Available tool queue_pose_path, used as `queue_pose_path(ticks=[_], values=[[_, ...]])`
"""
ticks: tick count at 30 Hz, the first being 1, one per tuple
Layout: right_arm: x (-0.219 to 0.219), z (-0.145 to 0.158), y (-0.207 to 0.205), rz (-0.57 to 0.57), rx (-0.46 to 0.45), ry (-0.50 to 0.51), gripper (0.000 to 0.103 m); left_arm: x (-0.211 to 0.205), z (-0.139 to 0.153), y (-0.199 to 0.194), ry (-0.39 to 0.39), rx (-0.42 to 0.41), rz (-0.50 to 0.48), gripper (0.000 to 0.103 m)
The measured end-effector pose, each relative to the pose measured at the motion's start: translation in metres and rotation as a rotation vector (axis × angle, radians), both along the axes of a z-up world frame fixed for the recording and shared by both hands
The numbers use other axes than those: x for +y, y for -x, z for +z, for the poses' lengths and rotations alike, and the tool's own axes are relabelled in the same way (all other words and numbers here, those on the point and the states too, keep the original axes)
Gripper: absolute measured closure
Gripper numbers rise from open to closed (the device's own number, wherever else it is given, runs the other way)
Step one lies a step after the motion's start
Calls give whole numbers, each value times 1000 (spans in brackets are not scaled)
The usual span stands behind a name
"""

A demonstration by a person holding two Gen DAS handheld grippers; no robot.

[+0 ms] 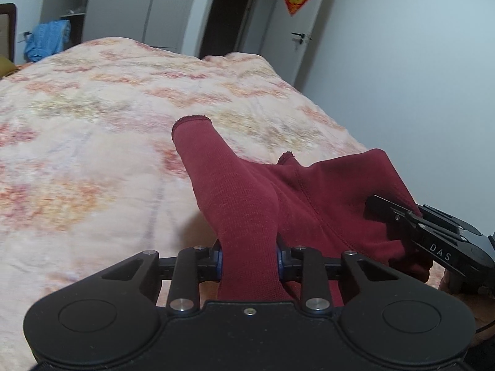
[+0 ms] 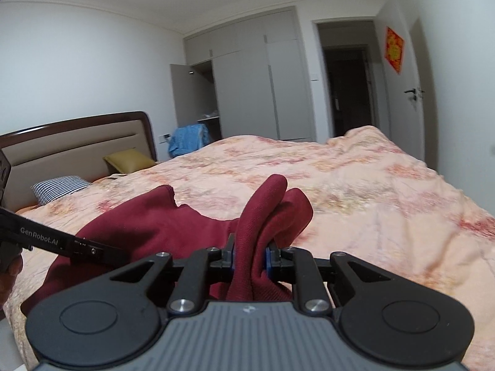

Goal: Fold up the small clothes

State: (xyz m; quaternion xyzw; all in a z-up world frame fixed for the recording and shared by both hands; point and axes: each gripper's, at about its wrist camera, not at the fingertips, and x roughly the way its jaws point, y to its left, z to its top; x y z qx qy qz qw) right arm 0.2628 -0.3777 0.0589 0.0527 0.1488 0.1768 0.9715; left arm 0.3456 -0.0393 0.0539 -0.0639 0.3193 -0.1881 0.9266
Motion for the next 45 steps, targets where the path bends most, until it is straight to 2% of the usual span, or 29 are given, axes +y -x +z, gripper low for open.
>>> queue_pose_path(ticks=[8, 14, 19, 24, 29, 34, 45], values=[[70, 3, -50, 93, -25, 33, 85, 48, 10, -19, -63, -52, 90, 73], [119, 5, -99, 112, -51, 31, 85, 81, 10, -51, -57, -84, 188, 73], [142, -4, -135, 105, -29, 34, 85, 91, 0, -78, -63, -66, 219, 72], [146, -22, -158, 83, 23, 49, 85, 94, -22, -99, -50, -17, 218, 72], [139, -47, -164, 29, 82, 69, 84, 90, -39, -101, -80, -9, 228, 71], [127, -63, -171, -7, 139, 35, 83, 94, -42, -103, -71, 5, 235, 70], [128, -65, -167, -32, 147, 44, 79, 90, -42, -103, -76, 15, 244, 66]])
